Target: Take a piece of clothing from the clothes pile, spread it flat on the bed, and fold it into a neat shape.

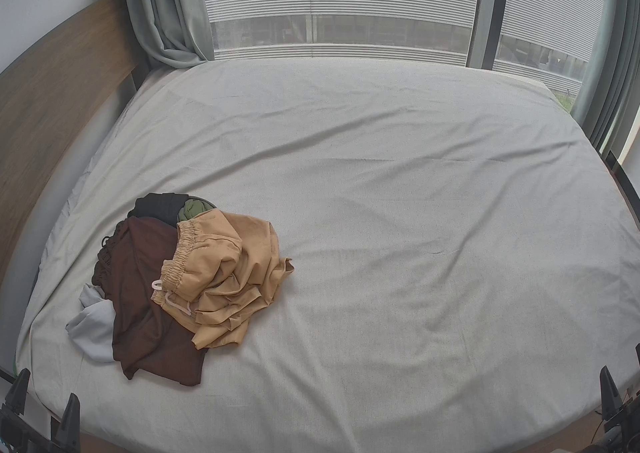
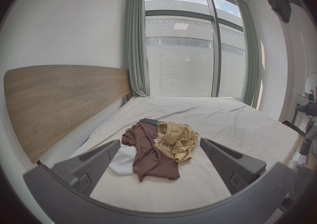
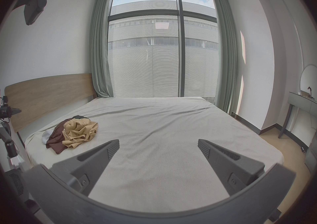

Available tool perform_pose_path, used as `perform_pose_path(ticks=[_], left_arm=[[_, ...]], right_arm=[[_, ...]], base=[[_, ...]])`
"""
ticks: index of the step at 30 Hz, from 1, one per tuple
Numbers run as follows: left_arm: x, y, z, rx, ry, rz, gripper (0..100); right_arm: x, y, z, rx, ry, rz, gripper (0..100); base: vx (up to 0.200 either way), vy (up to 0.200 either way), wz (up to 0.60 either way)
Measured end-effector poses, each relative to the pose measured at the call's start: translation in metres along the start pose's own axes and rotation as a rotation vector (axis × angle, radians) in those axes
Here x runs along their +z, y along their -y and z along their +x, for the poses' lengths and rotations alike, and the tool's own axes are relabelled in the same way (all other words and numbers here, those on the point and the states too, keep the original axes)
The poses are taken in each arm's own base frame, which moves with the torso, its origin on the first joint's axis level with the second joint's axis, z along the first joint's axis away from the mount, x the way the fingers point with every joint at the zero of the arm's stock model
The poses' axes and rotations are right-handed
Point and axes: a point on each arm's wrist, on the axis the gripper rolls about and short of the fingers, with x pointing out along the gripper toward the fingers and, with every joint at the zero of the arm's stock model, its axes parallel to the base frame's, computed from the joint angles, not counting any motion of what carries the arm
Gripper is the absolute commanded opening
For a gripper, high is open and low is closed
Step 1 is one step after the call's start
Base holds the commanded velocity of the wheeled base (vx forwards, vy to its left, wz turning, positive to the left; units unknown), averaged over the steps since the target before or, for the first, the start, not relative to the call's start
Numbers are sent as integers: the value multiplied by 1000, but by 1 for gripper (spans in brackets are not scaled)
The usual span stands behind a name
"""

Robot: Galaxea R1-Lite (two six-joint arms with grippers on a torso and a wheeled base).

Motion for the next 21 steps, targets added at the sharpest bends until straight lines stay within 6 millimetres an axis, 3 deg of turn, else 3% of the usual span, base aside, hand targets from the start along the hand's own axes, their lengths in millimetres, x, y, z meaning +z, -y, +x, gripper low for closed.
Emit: perform_pose_path(ticks=[21], left_arm=[[0, 0, 0, 0, 2, -27, 100]], right_arm=[[0, 0, 0, 10, 0, -16, 100]], base=[[0, 0, 0]])
